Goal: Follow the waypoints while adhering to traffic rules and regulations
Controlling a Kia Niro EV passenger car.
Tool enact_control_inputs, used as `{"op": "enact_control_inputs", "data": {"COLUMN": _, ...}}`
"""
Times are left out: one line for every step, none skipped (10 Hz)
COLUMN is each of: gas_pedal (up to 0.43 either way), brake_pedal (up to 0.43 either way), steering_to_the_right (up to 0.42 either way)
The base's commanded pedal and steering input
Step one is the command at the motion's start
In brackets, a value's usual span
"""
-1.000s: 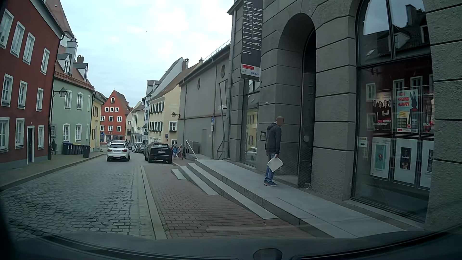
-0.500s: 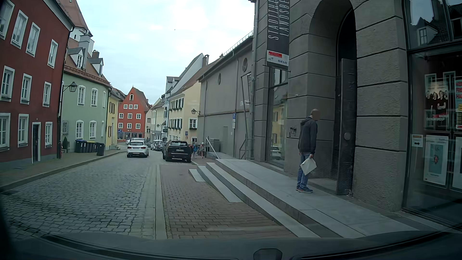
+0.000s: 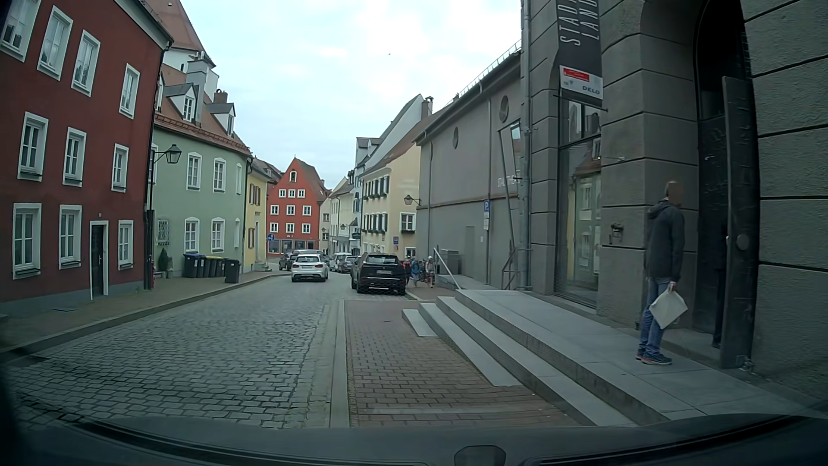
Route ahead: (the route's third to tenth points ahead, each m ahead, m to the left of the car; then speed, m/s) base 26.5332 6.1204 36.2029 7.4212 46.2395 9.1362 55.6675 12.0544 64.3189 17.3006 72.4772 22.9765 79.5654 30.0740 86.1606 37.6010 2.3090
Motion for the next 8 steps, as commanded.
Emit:
{"op": "enact_control_inputs", "data": {"gas_pedal": 0.0, "brake_pedal": 0.195, "steering_to_the_right": -0.428}}
{"op": "enact_control_inputs", "data": {"gas_pedal": 0.0, "brake_pedal": 0.213, "steering_to_the_right": -0.409}}
{"op": "enact_control_inputs", "data": {"gas_pedal": 0.0, "brake_pedal": 0.232, "steering_to_the_right": -0.374}}
{"op": "enact_control_inputs", "data": {"gas_pedal": 0.0, "brake_pedal": 0.238, "steering_to_the_right": -0.345}}
{"op": "enact_control_inputs", "data": {"gas_pedal": 0.0, "brake_pedal": 0.25, "steering_to_the_right": -0.325}}
{"op": "enact_control_inputs", "data": {"gas_pedal": 0.0, "brake_pedal": 0.268, "steering_to_the_right": -0.292}}
{"op": "enact_control_inputs", "data": {"gas_pedal": 0.0, "brake_pedal": 0.274, "steering_to_the_right": -0.263}}
{"op": "enact_control_inputs", "data": {"gas_pedal": 0.0, "brake_pedal": 0.28, "steering_to_the_right": -0.25}}
